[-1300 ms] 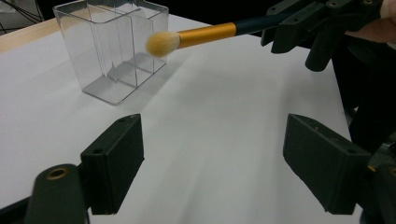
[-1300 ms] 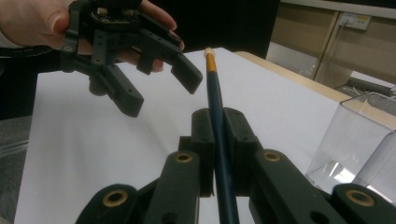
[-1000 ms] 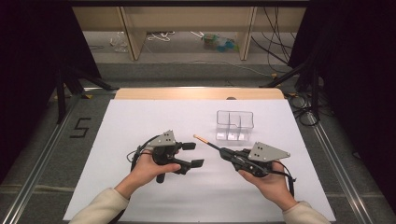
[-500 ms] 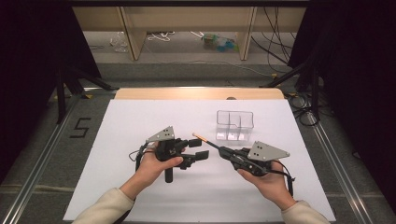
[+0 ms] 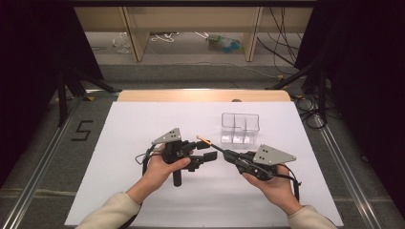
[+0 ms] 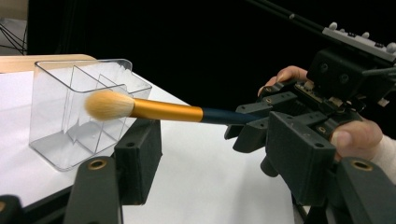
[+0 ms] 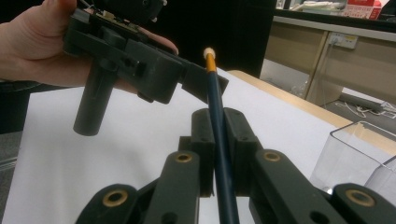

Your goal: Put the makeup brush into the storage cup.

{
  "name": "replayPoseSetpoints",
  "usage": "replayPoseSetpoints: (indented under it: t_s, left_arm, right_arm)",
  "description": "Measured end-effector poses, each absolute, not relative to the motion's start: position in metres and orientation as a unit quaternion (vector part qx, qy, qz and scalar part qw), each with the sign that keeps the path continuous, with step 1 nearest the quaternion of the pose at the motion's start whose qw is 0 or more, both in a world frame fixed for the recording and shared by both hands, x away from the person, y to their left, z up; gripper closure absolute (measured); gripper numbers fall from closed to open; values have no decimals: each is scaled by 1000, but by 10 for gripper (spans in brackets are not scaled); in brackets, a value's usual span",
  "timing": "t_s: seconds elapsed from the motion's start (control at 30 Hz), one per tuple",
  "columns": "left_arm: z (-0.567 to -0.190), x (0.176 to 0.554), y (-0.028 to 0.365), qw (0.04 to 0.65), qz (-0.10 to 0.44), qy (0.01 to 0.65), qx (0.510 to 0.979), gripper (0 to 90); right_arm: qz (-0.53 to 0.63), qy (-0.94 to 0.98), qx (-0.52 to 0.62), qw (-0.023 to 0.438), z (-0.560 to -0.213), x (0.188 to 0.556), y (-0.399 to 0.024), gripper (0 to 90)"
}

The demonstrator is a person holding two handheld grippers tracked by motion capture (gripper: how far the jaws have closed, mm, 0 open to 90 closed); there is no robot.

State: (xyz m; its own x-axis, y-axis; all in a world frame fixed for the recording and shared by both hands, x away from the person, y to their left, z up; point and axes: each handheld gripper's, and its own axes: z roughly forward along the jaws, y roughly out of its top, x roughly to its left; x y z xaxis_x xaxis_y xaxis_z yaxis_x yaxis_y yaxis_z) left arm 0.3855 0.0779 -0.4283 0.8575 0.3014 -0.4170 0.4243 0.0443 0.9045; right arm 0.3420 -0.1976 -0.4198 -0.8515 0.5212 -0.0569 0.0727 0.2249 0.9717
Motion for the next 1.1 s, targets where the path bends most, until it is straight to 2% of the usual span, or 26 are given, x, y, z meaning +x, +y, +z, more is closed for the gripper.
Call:
replayPoseSetpoints:
  t_s: [0.33, 0.6, 0.9, 1.1]
  left_arm:
    - [-428, 387, 73, 678, -58, 271, 680, 391]
    - [-426, 389, 72, 686, -67, 278, 669, 467]
    - [-424, 389, 71, 698, -62, 269, 661, 672]
    - [-423, 387, 70, 696, -43, 266, 666, 750]
  right_arm:
    - [592, 758, 197, 191, -420, 342, -197, 844]
    - [590, 761, 196, 187, -422, 342, -197, 844]
    - [585, 764, 195, 190, -425, 343, -195, 845]
    - [576, 768, 195, 202, -427, 342, -192, 846]
